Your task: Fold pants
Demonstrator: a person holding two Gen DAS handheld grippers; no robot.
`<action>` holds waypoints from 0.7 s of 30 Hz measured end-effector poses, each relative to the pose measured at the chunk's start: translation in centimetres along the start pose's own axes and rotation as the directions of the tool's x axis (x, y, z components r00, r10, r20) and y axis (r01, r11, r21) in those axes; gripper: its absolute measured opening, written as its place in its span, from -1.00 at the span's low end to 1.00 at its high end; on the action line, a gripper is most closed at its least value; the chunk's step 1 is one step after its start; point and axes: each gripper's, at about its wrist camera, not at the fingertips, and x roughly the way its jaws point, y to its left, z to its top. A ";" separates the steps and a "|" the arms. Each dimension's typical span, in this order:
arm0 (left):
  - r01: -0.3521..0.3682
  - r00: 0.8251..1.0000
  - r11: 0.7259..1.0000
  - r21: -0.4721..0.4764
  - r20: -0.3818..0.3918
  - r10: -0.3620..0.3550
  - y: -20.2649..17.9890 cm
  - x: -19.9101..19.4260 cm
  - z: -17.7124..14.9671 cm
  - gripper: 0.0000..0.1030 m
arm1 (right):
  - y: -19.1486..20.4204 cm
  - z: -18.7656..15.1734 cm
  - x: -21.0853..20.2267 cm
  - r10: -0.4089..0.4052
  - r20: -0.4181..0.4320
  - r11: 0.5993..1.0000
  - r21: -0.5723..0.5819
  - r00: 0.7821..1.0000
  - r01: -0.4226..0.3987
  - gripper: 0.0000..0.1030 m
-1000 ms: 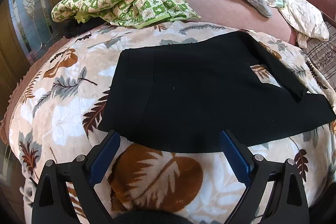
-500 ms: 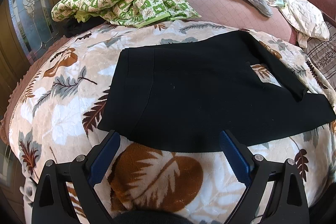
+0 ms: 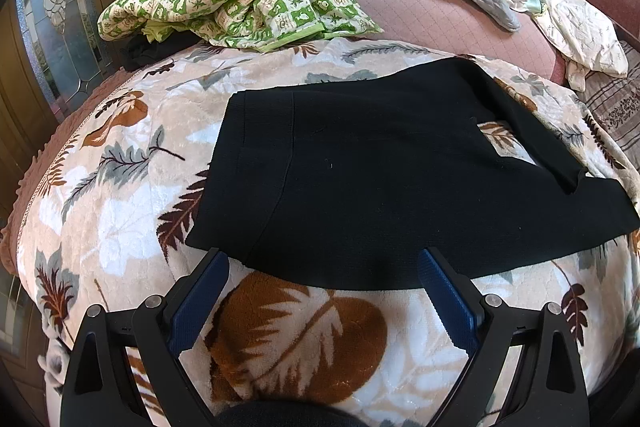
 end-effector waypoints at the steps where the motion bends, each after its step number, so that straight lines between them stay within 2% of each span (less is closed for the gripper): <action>1: 0.000 1.000 1.000 0.000 0.000 0.000 0.0 0.0 0.0 0.85 | 0.0 0.0 0.0 0.000 0.000 1.000 0.000 1.000 0.000 0.99; 21: 0.006 1.000 1.000 -0.003 -0.001 -0.006 0.1 0.0 0.0 0.85 | -0.2 0.0 0.0 -0.001 0.002 1.000 0.004 1.000 0.001 0.99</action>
